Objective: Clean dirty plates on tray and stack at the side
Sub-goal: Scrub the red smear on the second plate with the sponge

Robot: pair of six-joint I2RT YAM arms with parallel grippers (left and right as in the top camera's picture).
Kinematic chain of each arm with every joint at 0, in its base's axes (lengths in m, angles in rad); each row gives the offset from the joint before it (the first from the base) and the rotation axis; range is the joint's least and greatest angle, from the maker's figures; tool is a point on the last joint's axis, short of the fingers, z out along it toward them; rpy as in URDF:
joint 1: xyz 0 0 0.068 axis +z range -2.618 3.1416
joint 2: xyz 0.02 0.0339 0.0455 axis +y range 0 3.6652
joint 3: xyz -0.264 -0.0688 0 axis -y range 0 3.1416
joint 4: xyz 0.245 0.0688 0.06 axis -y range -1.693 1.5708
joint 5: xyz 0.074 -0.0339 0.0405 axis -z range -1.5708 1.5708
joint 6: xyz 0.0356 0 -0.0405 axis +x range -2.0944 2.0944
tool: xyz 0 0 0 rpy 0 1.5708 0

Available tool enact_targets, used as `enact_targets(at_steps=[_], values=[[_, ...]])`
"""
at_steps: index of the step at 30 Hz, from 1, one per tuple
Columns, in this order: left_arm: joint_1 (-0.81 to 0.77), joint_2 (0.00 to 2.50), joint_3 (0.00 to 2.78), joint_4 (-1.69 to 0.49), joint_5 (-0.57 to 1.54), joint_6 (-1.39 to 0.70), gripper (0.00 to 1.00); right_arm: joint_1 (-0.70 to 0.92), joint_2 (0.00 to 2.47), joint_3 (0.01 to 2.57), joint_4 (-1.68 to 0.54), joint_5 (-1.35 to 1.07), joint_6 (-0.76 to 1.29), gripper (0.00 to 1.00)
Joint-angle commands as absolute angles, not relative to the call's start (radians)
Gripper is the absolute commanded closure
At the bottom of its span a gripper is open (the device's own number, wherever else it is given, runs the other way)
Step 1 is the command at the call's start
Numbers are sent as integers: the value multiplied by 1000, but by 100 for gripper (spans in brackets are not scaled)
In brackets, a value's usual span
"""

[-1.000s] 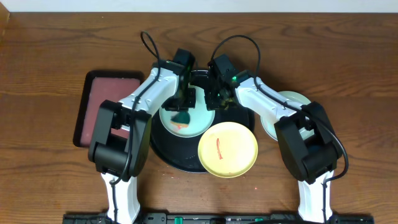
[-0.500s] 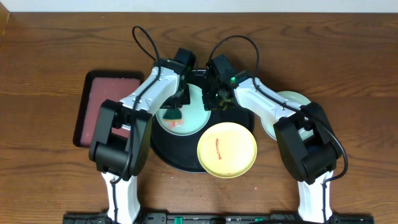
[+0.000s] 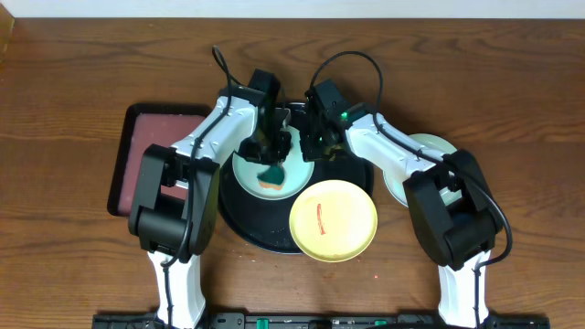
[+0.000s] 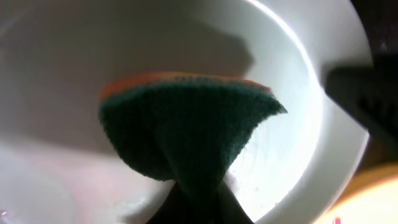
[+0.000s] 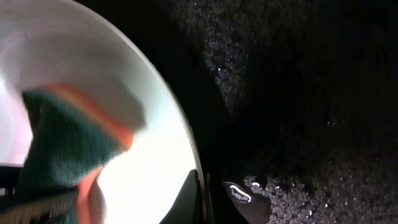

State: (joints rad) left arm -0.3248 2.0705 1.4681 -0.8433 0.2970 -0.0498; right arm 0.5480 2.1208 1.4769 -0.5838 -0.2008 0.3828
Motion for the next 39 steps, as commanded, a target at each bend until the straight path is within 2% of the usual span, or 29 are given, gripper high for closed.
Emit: enact_targets(at_steps=[1, 6, 13, 19, 24, 30, 39], values=[[-331, 2096, 1469, -781, 17, -240, 93, 548, 2134, 1491, -583, -203, 389, 99], [-331, 2096, 1469, -740, -293, -450, 93, 548, 2134, 1491, -583, -203, 388, 99], [-332, 2065, 1470, -709, -405, -492, 93, 548, 2134, 1491, -583, -203, 388, 99], [-342, 1977, 1470, -803, -382, -491, 93, 548, 2134, 1491, -583, -203, 388, 99], [-347, 1935, 1467, -890, -202, -416, 92, 548, 2134, 1491, -583, -203, 388, 99], [-346, 1936, 1394, -774, -36, -179, 92, 548, 2134, 1491, -583, -203, 388, 99], [-347, 1941, 1291, -692, -21, -178, 93, 548, 2134, 1490, -583, -203, 388, 99]])
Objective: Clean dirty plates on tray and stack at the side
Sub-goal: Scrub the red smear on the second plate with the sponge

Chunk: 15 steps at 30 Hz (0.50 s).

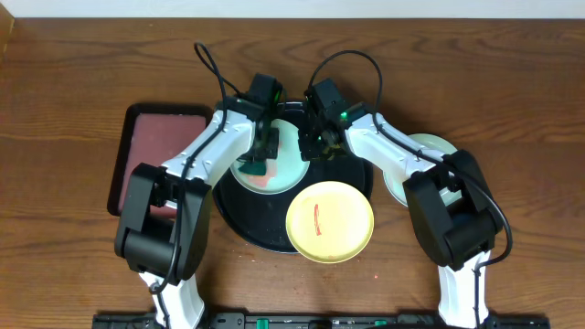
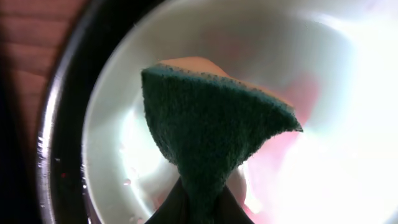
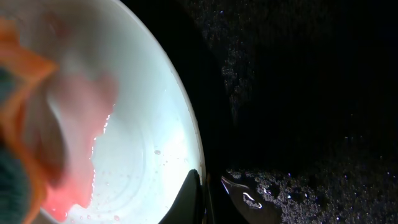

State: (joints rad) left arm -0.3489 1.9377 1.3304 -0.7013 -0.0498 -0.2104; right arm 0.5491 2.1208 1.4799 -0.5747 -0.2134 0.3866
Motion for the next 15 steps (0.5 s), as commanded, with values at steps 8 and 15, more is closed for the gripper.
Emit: enact_targets(at_steps=[8, 15], values=[[-347, 1941, 1220, -611, 94, -125, 93, 548, 2134, 1490, -583, -203, 388, 99], [-355, 1941, 1217, -550, 322, 45, 93, 548, 2134, 1490, -583, -203, 388, 99]])
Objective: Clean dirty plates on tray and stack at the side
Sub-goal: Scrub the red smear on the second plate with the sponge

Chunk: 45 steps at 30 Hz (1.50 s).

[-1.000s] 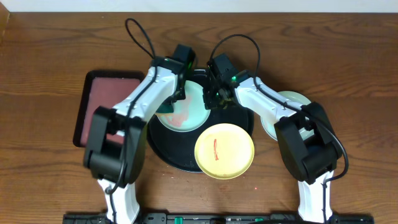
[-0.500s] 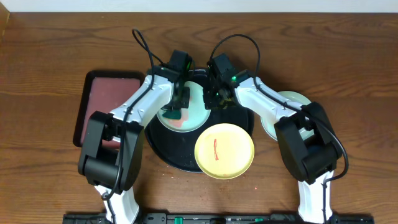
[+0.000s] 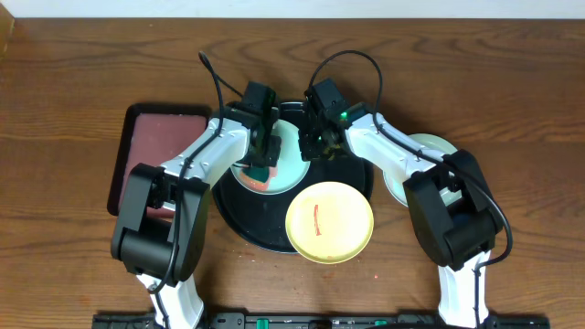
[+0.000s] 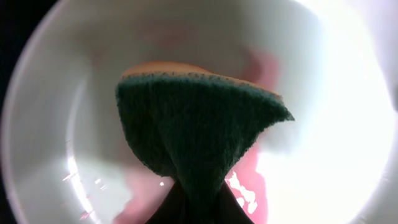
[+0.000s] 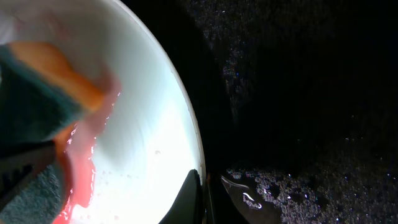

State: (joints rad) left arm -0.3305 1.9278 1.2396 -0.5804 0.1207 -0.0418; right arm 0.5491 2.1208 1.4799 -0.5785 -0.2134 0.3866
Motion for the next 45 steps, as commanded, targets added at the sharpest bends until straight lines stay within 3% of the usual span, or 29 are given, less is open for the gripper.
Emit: enact_targets(at_steps=[1, 6, 14, 19, 25, 33, 40, 45], values=[[-355, 1941, 1217, -533, 321, 45, 93, 548, 2134, 1490, -583, -203, 389, 99], [-354, 1941, 1223, -437, 265, 21, 93, 548, 2134, 1490, -583, -203, 388, 99], [-354, 1940, 1227, -365, -212, -254, 93, 548, 2134, 1490, -583, -203, 388, 99], [-354, 1940, 1227, -423, -387, -395, 92, 548, 2134, 1490, -583, -203, 388, 99], [-361, 1939, 1227, -561, -239, -345, 93, 548, 2134, 1490, -583, -203, 388, 99], [-361, 1939, 1227, -636, 406, 4, 93, 548, 2134, 1490, -583, -204, 387, 99], [-356, 1939, 1227, -503, 338, 3, 93, 548, 2134, 1490, -584, -204, 384, 99], [-355, 1939, 1233, -408, 33, -95, 93, 548, 2134, 1490, -585, -204, 384, 99]])
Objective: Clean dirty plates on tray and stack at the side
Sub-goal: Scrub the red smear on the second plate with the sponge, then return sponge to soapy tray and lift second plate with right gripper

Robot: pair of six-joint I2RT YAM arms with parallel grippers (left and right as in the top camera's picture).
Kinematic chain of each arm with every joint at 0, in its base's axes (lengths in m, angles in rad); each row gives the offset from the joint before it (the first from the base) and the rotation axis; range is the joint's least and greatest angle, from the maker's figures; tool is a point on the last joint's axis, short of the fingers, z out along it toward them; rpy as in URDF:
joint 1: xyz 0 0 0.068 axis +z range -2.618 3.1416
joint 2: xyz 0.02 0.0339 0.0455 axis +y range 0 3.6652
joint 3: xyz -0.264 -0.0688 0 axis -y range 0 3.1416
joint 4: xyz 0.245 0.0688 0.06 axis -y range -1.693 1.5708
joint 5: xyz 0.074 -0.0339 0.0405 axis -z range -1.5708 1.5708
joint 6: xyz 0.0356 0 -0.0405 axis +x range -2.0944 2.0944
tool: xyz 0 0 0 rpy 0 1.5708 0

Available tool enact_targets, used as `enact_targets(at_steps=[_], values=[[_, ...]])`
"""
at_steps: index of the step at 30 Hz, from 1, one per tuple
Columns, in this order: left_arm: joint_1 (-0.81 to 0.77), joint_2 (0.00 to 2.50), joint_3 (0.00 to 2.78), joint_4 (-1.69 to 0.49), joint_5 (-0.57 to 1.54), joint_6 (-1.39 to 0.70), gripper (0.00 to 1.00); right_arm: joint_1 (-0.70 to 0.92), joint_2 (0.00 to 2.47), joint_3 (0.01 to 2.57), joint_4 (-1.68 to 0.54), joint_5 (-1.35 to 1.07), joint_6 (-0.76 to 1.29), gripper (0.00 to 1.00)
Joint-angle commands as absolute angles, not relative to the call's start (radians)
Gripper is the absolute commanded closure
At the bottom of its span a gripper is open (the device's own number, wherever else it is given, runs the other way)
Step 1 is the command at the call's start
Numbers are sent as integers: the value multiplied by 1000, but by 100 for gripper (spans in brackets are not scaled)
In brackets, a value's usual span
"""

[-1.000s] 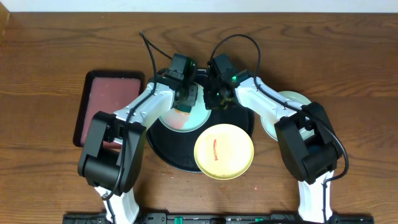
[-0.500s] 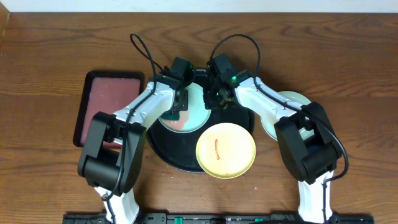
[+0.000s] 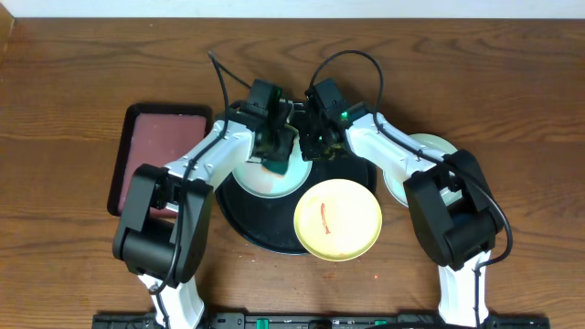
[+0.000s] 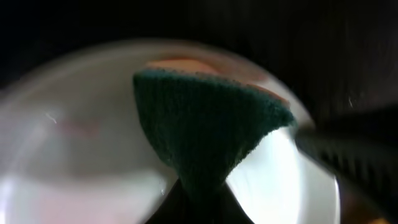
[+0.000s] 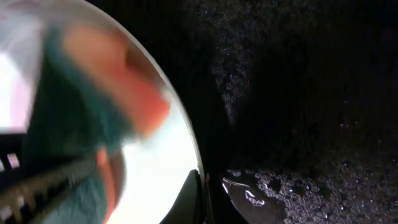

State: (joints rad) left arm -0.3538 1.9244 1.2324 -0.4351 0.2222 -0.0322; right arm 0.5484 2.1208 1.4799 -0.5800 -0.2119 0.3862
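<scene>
A white plate (image 3: pixel 259 175) lies on the round black tray (image 3: pixel 239 224). My left gripper (image 3: pixel 276 153) is shut on a green and orange sponge (image 4: pixel 208 127) that presses on the plate's far right part (image 4: pixel 68 162). Close beside it, my right gripper (image 3: pixel 315 146) is shut on the plate's rim (image 5: pixel 194 163), one finger (image 5: pixel 189 200) inside it and one outside. The sponge (image 5: pixel 84 134) shows blurred in the right wrist view. A yellow plate (image 3: pixel 336 220) with a red streak sits at the tray's front right.
A pale plate (image 3: pixel 431 157) rests on the wooden table to the right of the tray, partly under my right arm. A flat dark red tray (image 3: pixel 146 151) lies at the left. The black tray's surface (image 5: pixel 298 99) is wet and speckled.
My left gripper and the sponge have moved from the plate's left middle to its far right part, near the right gripper. The yellow plate sits slightly further right. The right gripper keeps its hold.
The sponge was first on the plate's front middle, then at its left edge with a pink smear showing, then back near the middle, and now at the far right. Throughout, my right gripper stayed shut on the plate's rim.
</scene>
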Motion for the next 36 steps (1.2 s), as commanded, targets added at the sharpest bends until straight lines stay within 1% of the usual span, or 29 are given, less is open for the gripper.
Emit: enact_targets(at_steps=[1, 3, 5, 11, 13, 16, 20, 23, 25, 30, 33, 36], values=[[-353, 1939, 1241, -410, -37, -134, 93, 548, 2134, 1490, -587, -203, 384, 99], [-343, 1933, 1274, -452, -172, -226, 93, 548, 2134, 1490, -590, -203, 385, 99], [-327, 1920, 1317, -511, -220, -263, 93, 548, 2134, 1490, -591, -203, 385, 99], [-249, 1847, 1477, -746, -226, -299, 92, 548, 2134, 1490, -590, -204, 384, 99], [-210, 1812, 1514, -823, -225, -328, 93, 548, 2127, 1493, -588, -238, 342, 99], [-144, 1758, 1532, -891, -205, -339, 93, 548, 2097, 1495, -590, -247, 323, 99], [-59, 1724, 1532, -930, -195, -335, 93, 548, 2022, 1497, -601, -208, 296, 99], [-12, 1726, 1529, -942, -191, -335, 93, 554, 1958, 1497, -624, -109, 281, 99], [10, 1726, 1525, -943, -180, -335, 92, 557, 1924, 1497, -641, -72, 266, 99], [30, 1726, 1524, -942, -165, -335, 93, 556, 1868, 1498, -678, -69, 263, 99], [30, 1726, 1524, -942, -165, -335, 92, 558, 1835, 1499, -691, 41, 210, 99], [30, 1726, 1524, -941, -166, -335, 93, 581, 1800, 1499, -692, 222, 163, 99]])
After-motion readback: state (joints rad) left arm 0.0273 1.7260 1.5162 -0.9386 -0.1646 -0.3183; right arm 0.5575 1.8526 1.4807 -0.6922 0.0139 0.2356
